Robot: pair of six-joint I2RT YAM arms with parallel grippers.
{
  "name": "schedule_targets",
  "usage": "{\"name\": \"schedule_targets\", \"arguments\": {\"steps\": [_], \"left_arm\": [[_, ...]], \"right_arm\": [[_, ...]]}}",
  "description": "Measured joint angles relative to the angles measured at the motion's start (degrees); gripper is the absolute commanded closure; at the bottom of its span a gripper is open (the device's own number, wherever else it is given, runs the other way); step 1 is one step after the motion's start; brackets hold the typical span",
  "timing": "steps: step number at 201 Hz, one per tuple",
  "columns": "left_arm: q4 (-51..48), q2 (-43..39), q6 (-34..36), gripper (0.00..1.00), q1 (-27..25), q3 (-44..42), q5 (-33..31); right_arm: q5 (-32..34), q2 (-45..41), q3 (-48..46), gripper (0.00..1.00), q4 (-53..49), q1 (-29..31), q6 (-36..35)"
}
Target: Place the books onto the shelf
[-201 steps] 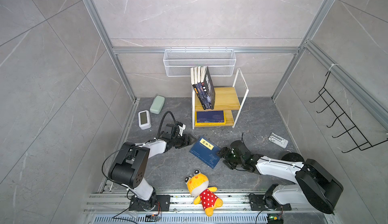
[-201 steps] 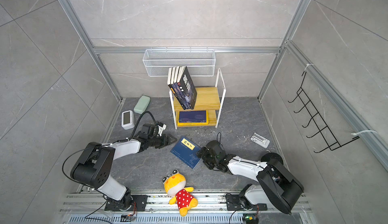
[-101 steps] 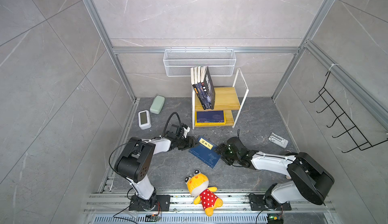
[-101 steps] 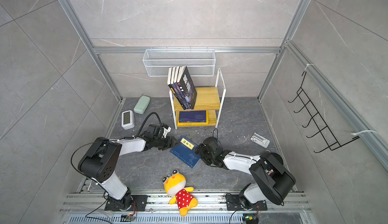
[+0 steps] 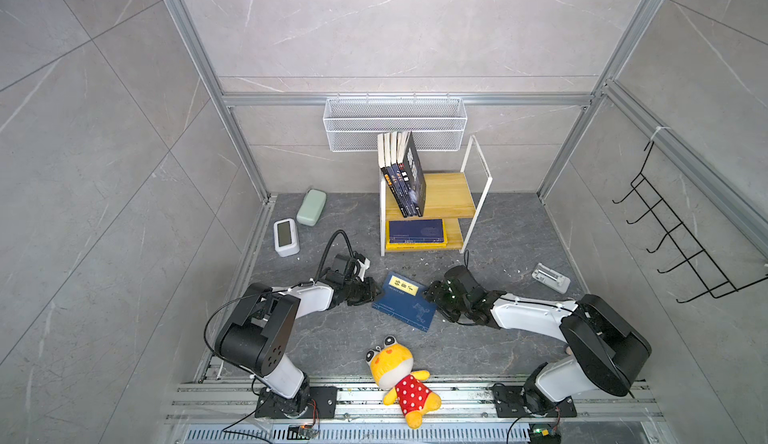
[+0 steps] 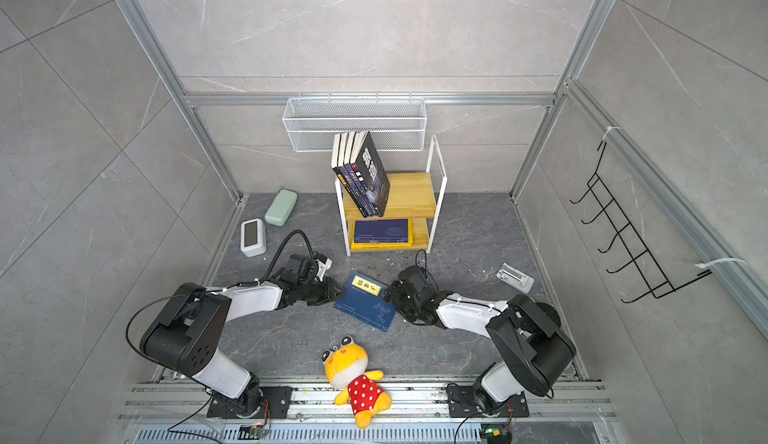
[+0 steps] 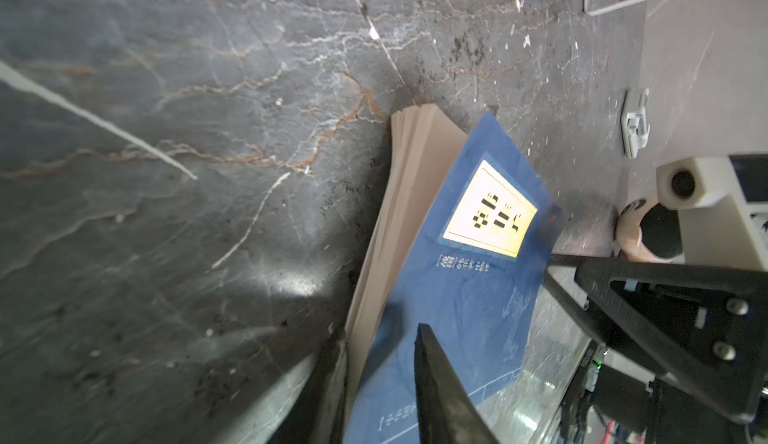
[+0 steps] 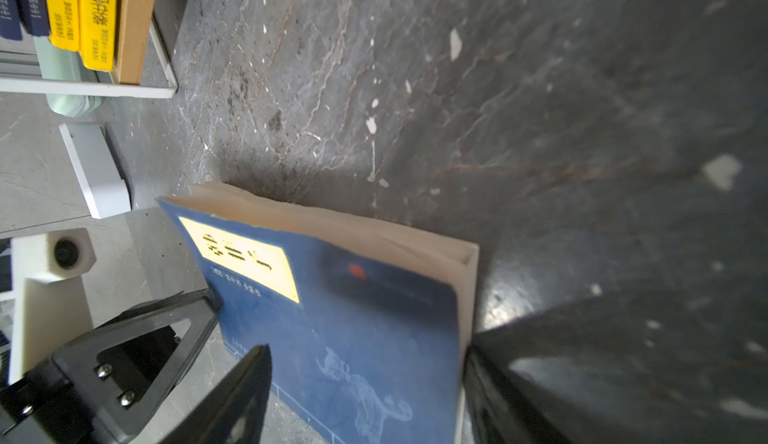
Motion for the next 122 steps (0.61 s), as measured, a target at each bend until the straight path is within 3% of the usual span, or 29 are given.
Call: {"name": "schedule_targets", "arguments": {"steps": [22, 66, 122], "left_arm": [[0.37, -0.79, -1.03, 0.82, 0.00, 0.00, 0.33], [2.64, -2.40, -2.64, 1.00, -0.02, 0.00, 1.92], [4.44, -4.74, -3.98, 1.00, -0.63, 0.00, 4.46]], "right_arm": [[0.52, -0.02, 0.17, 0.25, -0.48, -0.02, -0.33], [1.20, 0.13, 0.90, 0.24, -1.79, -0.20, -1.03], [1.66, -0.33, 0.76, 0.24, -2.36, -0.28, -1.44]]}}
